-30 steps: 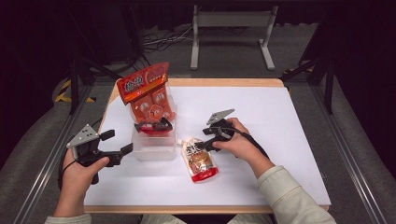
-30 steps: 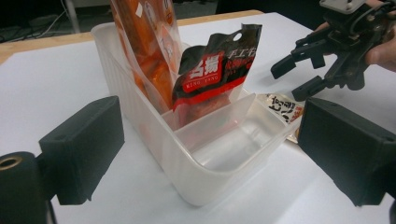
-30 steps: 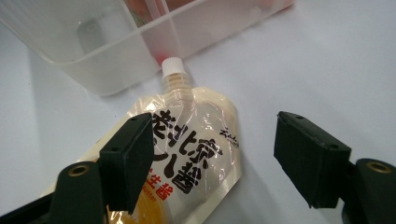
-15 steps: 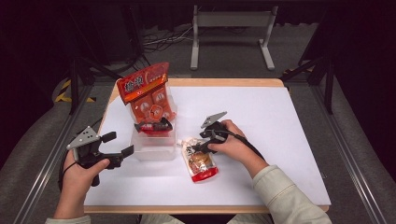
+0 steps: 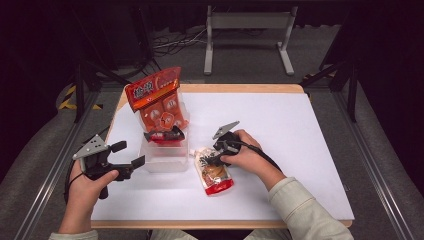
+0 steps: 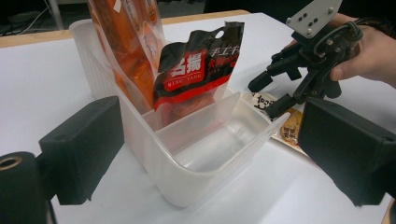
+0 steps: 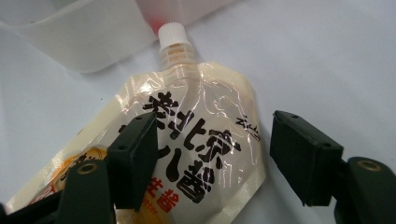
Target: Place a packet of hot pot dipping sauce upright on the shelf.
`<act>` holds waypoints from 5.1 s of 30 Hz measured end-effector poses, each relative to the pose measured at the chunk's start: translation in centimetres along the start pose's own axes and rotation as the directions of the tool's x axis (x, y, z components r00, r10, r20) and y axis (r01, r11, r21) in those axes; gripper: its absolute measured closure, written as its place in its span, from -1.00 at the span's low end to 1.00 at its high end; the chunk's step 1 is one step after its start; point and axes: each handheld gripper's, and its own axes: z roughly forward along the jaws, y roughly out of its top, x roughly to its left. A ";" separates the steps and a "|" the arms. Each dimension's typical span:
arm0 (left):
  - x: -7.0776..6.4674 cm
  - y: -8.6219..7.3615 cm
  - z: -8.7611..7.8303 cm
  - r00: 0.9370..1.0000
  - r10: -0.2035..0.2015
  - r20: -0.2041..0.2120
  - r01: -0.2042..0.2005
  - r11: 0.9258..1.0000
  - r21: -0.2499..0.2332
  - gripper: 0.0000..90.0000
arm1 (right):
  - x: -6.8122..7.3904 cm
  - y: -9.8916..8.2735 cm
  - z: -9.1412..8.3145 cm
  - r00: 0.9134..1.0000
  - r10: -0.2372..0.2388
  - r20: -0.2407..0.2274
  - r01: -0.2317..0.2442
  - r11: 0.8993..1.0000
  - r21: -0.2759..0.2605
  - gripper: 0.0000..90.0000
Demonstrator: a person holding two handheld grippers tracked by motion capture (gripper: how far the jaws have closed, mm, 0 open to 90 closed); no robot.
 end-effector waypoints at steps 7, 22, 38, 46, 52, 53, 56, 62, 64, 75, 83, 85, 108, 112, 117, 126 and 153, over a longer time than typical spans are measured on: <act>-0.1 0.0 0.0 1.000 0.004 0.001 -0.004 1.000 0.003 -0.82 | 0.2 -0.1 -0.1 1.000 0.005 0.016 -0.005 1.000 -0.006 0.06; -0.4 0.2 0.7 1.000 0.016 0.017 -0.016 1.000 0.011 -0.82 | 1.3 -0.5 -0.2 0.996 0.027 0.091 -0.024 0.999 -0.032 0.87; -0.3 0.2 0.9 0.999 -0.006 0.050 0.006 1.000 0.002 -0.82 | 0.9 0.1 -2.3 0.998 0.059 0.036 -0.056 0.995 -0.078 0.98; -0.8 0.3 1.1 0.998 0.006 0.062 -0.007 1.000 0.008 -0.82 | 1.3 0.4 -4.5 0.999 0.050 0.019 -0.047 0.990 -0.136 0.98; -1.0 0.3 1.5 0.998 0.012 0.067 -0.013 1.000 0.015 -0.82 | 1.7 0.4 -6.1 0.998 0.056 -0.006 -0.056 0.984 -0.168 0.99; -1.0 0.4 1.5 0.998 0.019 0.065 -0.020 1.000 0.018 -0.82 | 1.8 0.4 -6.4 0.998 0.054 -0.010 -0.055 0.982 -0.179 0.99; -1.1 0.5 1.6 0.997 0.023 0.074 -0.024 1.000 0.013 -0.82 | 2.1 0.5 -7.2 0.999 0.048 -0.018 -0.051 0.978 -0.204 0.99; -1.4 0.8 1.8 0.996 0.029 0.088 -0.029 1.000 0.009 -0.82 | 2.4 0.5 -8.8 0.998 0.053 -0.045 -0.062 0.966 -0.251 0.99; -1.5 0.8 2.0 0.995 0.030 0.091 -0.031 0.999 0.008 -0.82 | 2.5 0.5 -9.2 0.997 0.047 -0.056 -0.060 0.965 -0.254 1.00; -1.6 1.2 2.9 0.992 0.058 0.111 -0.061 0.998 0.017 -0.82 | 3.4 0.8 -11.6 0.996 0.003 -0.085 -0.030 0.948 -0.317 1.00; -2.1 1.5 3.8 0.986 0.076 0.147 -0.080 0.996 0.026 -0.82 | 3.5 0.9 -12.8 0.996 -0.017 -0.091 -0.015 0.940 -0.340 1.00; -2.2 1.5 4.1 0.984 0.087 0.158 -0.093 0.995 0.028 -0.82 | 3.6 1.0 -13.2 0.995 -0.024 -0.098 -0.012 0.937 -0.349 1.00; -4.0 1.6 6.3 0.942 0.162 0.294 -0.141 0.986 -0.092 -0.90 | 5.5 2.7 -14.6 0.985 -0.108 -0.135 0.034 0.888 -0.459 1.00; -4.6 1.7 6.6 0.927 0.195 0.322 -0.172 0.980 -0.100 -0.90 | 5.9 3.0 -14.5 0.982 -0.122 -0.147 0.038 0.877 -0.479 1.00; -5.1 1.8 6.8 0.920 0.208 0.331 -0.186 0.978 -0.096 -0.85 | 6.4 3.4 -14.3 0.977 -0.141 -0.162 0.041 0.862 -0.504 1.00; -6.0 2.0 7.3 0.900 0.235 0.367 -0.205 0.972 -0.119 -0.79 | 7.2 4.0 -13.6 0.967 -0.182 -0.178 0.063 0.848 -0.527 1.00; -6.1 2.2 6.7 0.857 0.206 0.472 -0.156 0.977 -0.143 0.75 | 8.3 4.3 -12.1 0.953 -0.225 -0.202 0.087 0.844 -0.529 1.00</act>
